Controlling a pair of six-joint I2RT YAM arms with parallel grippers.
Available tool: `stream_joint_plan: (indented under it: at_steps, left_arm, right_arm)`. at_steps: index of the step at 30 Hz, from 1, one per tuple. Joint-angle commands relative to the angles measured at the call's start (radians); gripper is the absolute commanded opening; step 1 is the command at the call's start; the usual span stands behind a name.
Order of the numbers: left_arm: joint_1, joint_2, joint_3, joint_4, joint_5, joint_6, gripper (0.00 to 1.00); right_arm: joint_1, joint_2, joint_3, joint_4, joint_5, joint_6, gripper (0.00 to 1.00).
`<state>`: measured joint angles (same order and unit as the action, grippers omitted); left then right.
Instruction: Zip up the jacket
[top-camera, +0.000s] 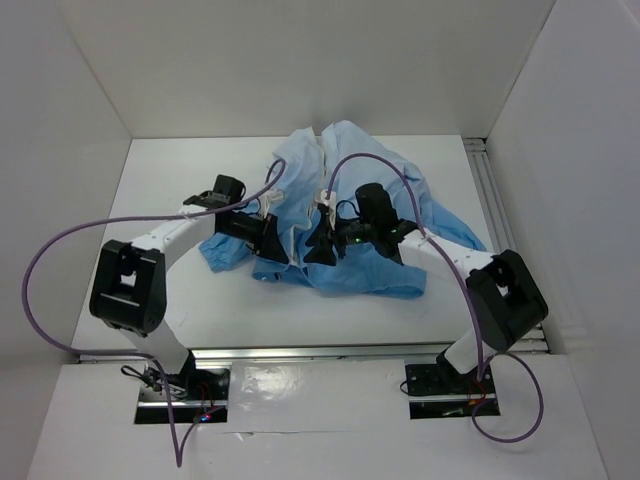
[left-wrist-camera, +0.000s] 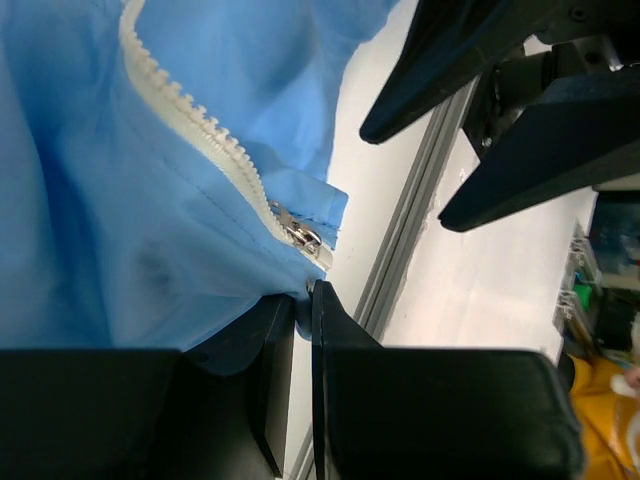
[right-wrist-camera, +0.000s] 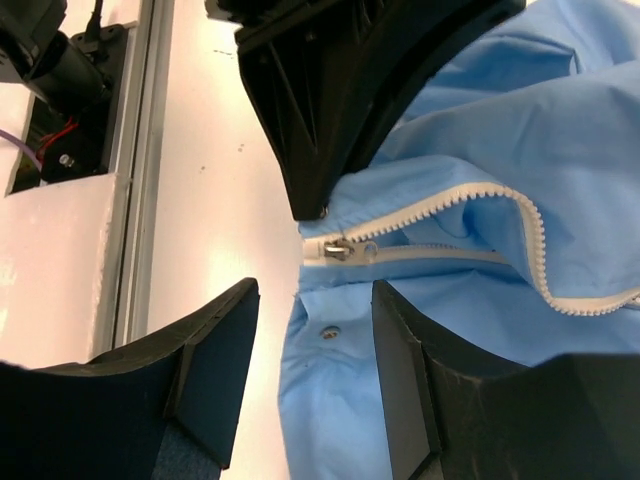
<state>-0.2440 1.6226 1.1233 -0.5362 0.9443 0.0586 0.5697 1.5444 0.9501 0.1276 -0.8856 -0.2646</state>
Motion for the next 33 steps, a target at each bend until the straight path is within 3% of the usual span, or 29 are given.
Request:
stream_joint_plan:
  at_steps: [1, 4, 13, 24, 33]
  left_arm:
    - [0.006, 0.069, 0.043, -0.053, 0.105, 0.122, 0.00]
    - [0.006, 0.080, 0.046, -0.065, 0.041, 0.083, 0.00]
    - [0.006, -0.096, -0.025, -0.053, -0.131, -0.008, 0.00]
    - [0.006, -0.096, -0.065, -0.062, -0.142, -0.026, 0.00]
    - [0.006, -0.118, -0.065, -0.071, -0.124, -0.026, 0.00]
  right_arm:
    - [0.013, 0.023, 0.036, 0.076, 0.011, 0.057, 0.56]
    - [0.013, 0.049, 0.055, 0.047, -0.015, 0.068, 0.55]
    - [0.013, 0.174, 0.131, -0.025, -0.098, 0.050, 0.54]
    - [0.013, 0.273, 0.213, -0.112, -0.245, -0.019, 0.56]
    - [0.045, 0.312, 0.237, -0.040, -0.200, 0.030, 0.56]
